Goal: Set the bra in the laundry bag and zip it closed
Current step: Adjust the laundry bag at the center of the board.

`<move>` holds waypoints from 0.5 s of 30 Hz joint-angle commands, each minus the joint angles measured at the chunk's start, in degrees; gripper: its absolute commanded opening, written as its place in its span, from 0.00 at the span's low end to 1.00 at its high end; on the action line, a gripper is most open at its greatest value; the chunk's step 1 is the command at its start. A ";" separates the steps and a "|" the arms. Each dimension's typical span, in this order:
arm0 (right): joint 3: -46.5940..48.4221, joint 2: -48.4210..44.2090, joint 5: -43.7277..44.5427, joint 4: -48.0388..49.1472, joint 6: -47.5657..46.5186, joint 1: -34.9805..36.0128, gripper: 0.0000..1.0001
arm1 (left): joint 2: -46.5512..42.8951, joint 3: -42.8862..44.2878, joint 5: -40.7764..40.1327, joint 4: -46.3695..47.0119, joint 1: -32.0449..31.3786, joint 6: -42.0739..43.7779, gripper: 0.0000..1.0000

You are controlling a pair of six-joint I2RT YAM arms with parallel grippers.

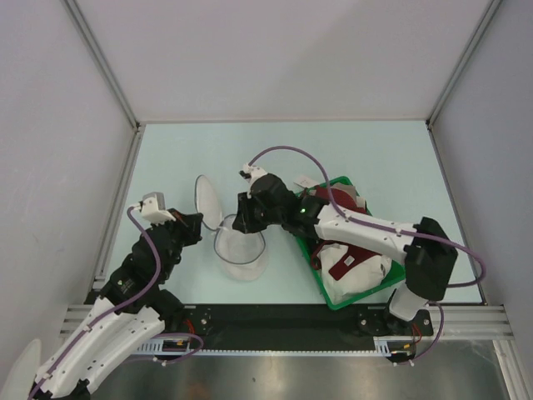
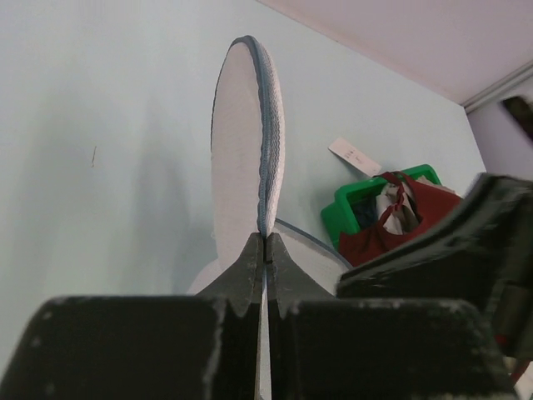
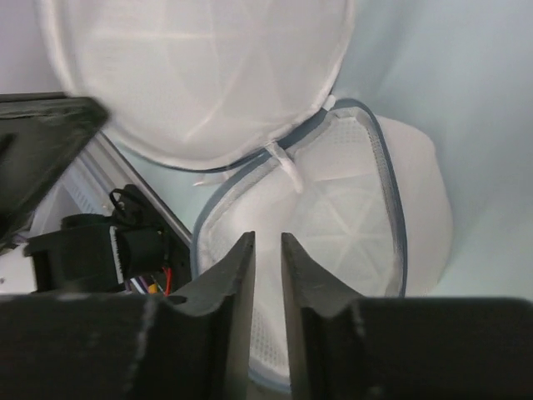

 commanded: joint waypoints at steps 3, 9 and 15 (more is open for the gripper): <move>-2.37 6.58 2.21 11.38 2.58 2.08 0.15 | -1.25 -0.23 4.74 4.67 -0.67 1.31 0.00; -3.61 15.62 -2.08 26.15 6.53 1.91 0.12 | -3.53 -2.07 13.15 9.40 -0.67 0.08 0.00; -1.33 21.87 -5.87 29.52 9.87 0.42 0.13 | -5.99 -5.86 18.28 14.33 -0.76 -3.44 0.00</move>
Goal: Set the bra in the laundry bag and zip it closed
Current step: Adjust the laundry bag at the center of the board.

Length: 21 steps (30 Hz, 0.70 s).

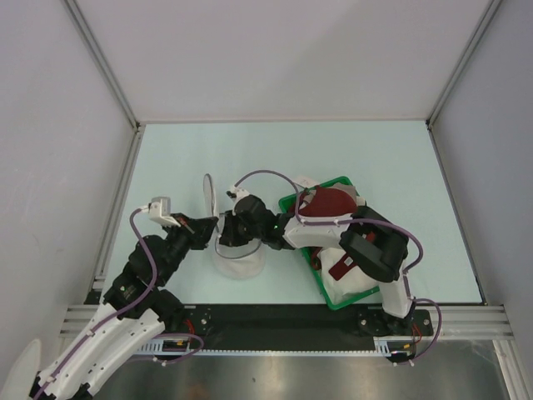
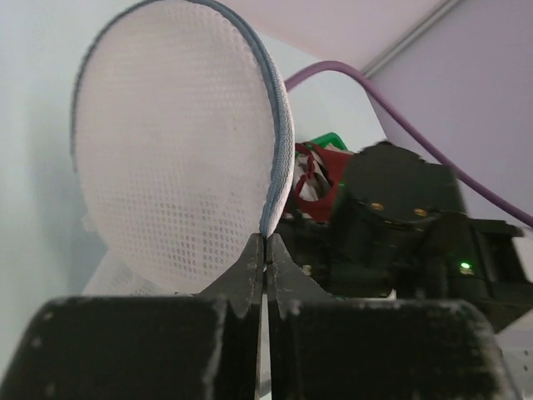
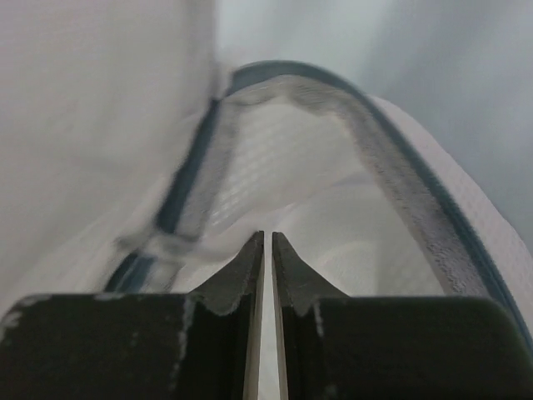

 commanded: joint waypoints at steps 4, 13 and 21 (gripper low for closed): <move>0.86 1.14 -3.72 0.05 2.09 -2.32 0.16 | -1.80 -0.96 3.83 3.51 -0.50 0.06 0.00; -0.39 -6.59 -0.28 -12.69 -3.88 -4.35 0.41 | -0.83 0.10 4.61 2.63 -0.50 3.23 0.00; 4.01 -15.65 -1.87 -22.10 -9.15 -4.52 0.66 | -0.13 0.97 3.82 0.69 -0.50 4.11 0.00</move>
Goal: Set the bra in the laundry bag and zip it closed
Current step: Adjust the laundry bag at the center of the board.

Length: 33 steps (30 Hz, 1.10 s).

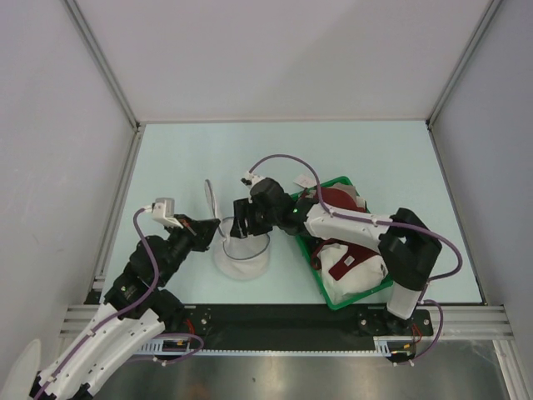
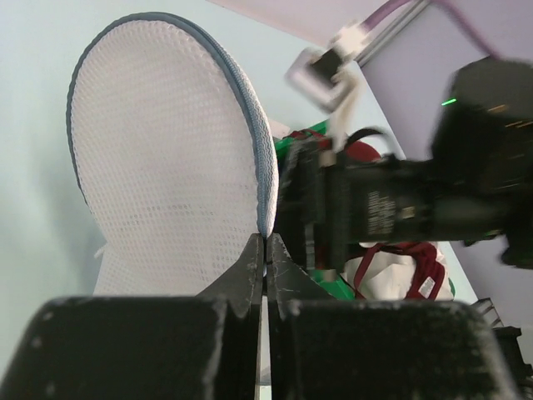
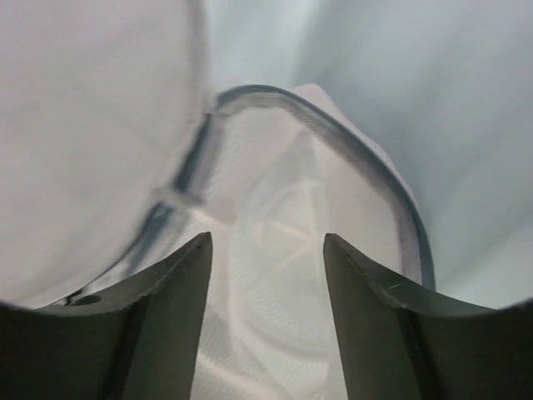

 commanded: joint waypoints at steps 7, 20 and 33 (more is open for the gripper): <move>0.47 -12.45 1.07 -9.48 -5.60 -2.39 0.85 | 0.92 3.82 0.28 -0.36 -0.39 3.02 0.00; -8.68 -9.38 -7.45 -1.32 -5.70 -6.26 0.75 | -0.05 3.47 2.13 0.08 -0.39 1.80 0.00; -2.01 -5.07 -3.44 -3.67 -8.41 -6.00 0.11 | -1.10 4.70 0.20 -1.67 -0.39 -1.19 0.00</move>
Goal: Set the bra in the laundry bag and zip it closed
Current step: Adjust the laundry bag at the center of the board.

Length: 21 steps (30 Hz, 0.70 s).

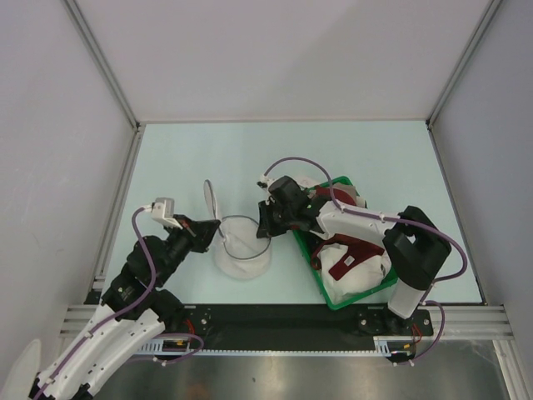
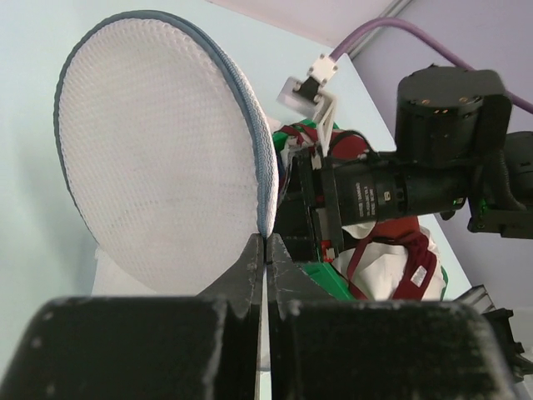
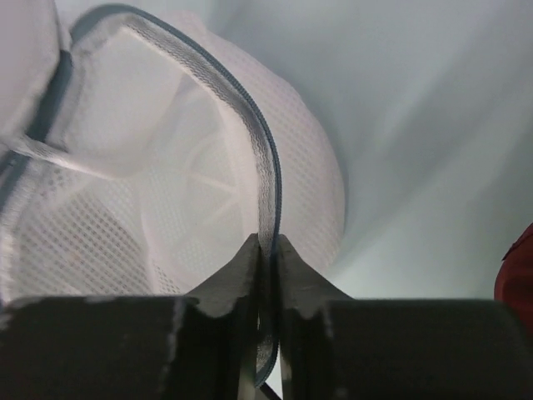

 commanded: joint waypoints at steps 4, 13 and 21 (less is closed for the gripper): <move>6.77 -2.87 9.85 -2.09 -2.37 0.30 0.00 | -0.82 7.44 -11.09 -6.22 -0.30 -5.34 0.00; 8.43 -3.05 15.14 2.55 -0.08 0.30 0.00 | 4.36 16.06 -16.37 -4.47 -0.30 6.96 0.00; 12.75 2.14 15.14 6.07 1.85 0.82 0.00 | 5.69 11.51 -23.85 -15.35 -0.30 -9.28 0.00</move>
